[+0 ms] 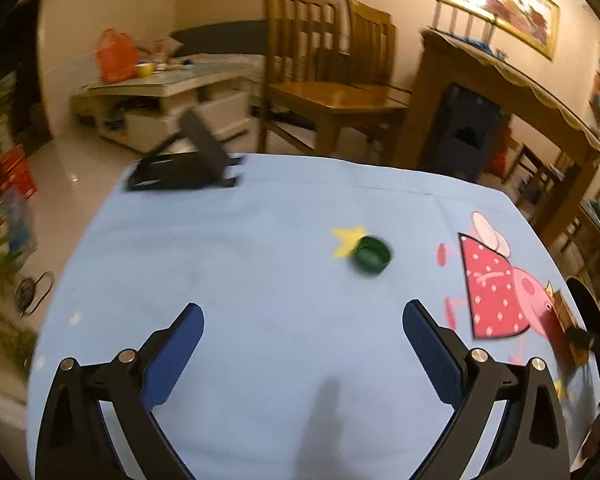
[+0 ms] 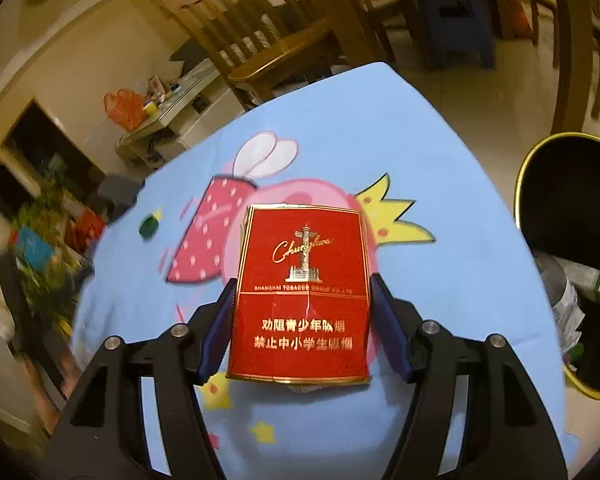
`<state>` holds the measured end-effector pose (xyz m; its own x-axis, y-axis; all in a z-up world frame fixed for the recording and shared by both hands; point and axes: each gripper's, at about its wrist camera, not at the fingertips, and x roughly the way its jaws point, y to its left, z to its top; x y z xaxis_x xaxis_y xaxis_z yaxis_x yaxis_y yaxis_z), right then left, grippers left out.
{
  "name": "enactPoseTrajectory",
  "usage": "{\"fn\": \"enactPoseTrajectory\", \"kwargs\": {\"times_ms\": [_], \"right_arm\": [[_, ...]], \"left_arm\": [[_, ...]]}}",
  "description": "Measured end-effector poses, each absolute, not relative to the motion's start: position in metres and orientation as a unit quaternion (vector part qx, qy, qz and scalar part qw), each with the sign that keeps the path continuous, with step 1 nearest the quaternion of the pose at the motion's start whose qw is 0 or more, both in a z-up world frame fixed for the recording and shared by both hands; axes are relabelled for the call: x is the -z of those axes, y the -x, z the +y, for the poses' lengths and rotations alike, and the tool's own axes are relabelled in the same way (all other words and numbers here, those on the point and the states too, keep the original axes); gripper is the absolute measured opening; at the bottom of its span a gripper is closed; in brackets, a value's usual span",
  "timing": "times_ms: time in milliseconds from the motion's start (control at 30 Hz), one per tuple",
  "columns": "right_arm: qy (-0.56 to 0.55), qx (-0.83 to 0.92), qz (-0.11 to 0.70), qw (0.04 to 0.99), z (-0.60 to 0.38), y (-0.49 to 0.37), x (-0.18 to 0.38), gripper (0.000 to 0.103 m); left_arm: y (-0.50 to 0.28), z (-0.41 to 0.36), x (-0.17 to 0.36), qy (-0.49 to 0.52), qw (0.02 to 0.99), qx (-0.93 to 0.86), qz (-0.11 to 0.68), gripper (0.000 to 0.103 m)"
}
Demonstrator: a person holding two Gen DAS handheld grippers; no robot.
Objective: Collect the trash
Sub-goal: 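Grasp the green bottle cap with the left tool while the right tool holds the cigarette pack, then carry both items to the bin while the right tool releases the cigarette pack inside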
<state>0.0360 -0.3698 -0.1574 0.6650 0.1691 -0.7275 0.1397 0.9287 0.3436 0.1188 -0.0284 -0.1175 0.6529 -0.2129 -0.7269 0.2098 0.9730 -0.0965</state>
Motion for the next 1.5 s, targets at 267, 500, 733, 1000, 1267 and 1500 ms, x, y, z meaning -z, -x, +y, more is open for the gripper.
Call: {"fn": "enactPoseTrajectory", "kwargs": {"times_ms": [267, 500, 733, 1000, 1267, 1500], "right_arm": [[-0.197, -0.042, 0.413, 0.888, -0.356, -0.035, 0.16, 0.064], [-0.231, -0.051, 0.401, 0.885, -0.369, -0.034, 0.153, 0.064], [-0.235, -0.056, 0.382, 0.892, -0.378, -0.024, 0.143, 0.064], [-0.174, -0.018, 0.357, 0.918, -0.379, -0.009, 0.128, 0.063], [-0.06, 0.009, 0.331, 0.942, -0.367, 0.017, 0.116, 0.063], [-0.092, 0.02, 0.326, 0.941, -0.397, 0.033, 0.115, 0.063]], "left_arm": [[-0.181, -0.087, 0.132, -0.041, 0.889, 0.124, 0.438, 0.091], [-0.185, -0.115, 0.155, -0.091, 0.878, 0.121, 0.454, 0.03], [-0.135, -0.087, 0.161, -0.036, 0.882, 0.133, 0.45, 0.03], [-0.051, -0.094, 0.152, -0.001, 0.868, 0.187, 0.459, 0.029], [-0.021, -0.14, 0.118, -0.054, 0.886, 0.21, 0.41, 0.029], [-0.001, -0.19, 0.099, -0.118, 0.901, 0.194, 0.37, 0.03]]}}
